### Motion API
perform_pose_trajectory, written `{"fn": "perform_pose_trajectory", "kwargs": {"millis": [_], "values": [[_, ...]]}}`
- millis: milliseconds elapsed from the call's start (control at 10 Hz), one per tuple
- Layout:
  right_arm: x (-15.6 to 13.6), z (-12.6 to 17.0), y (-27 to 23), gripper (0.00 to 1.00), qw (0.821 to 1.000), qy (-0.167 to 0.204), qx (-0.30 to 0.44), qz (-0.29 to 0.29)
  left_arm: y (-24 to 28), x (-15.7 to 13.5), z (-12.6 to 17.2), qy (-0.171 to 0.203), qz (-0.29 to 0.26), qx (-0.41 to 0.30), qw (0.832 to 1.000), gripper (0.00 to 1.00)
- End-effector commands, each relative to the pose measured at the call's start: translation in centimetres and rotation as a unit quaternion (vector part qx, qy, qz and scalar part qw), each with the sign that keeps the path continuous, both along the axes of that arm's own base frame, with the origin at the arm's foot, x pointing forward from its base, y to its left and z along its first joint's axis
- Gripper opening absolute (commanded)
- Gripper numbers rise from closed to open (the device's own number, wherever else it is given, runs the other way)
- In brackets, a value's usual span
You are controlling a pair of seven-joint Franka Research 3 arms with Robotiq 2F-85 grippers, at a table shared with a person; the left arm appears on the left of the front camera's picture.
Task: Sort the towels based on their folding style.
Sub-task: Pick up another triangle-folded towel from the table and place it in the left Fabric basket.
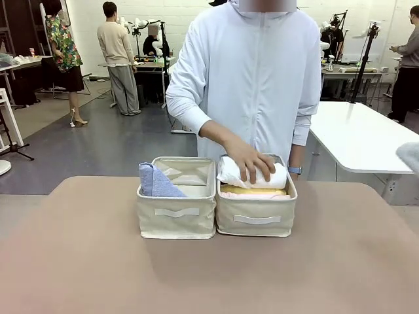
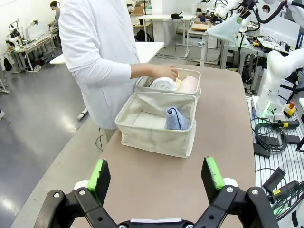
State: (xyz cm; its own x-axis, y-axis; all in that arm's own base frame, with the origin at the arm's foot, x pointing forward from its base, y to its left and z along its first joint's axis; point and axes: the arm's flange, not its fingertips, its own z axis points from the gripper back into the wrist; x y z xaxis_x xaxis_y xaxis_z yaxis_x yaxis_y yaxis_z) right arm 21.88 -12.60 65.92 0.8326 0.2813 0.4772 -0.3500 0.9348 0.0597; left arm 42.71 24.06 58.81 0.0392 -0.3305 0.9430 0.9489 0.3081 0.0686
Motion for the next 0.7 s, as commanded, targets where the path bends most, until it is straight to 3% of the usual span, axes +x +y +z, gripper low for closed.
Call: {"fn": "perform_pose_trajectory", "kwargs": {"millis": [0,300,500,600], "values": [[2.0,-0.7,0.4,0.08,1.0,0.01,-0.011,0.004,0.0,-0.1,0.2,-0.005,0.002,-0.005,1.0,1.0],[4.6,-1.3,2.2,0.08,0.999,0.036,-0.029,0.015,0.0,-0.1,0.2,-0.005,0.002,-0.005,1.0,1.0],[8.5,-0.7,6.5,0.08,0.994,0.055,-0.057,0.078,0.0,-0.1,0.2,-0.005,0.002,-0.005,1.0,1.0],[10.9,-0.6,8.9,0.08,0.991,0.073,-0.085,0.078,0.0,-0.1,0.2,-0.005,0.002,-0.005,1.0,1.0]]}}
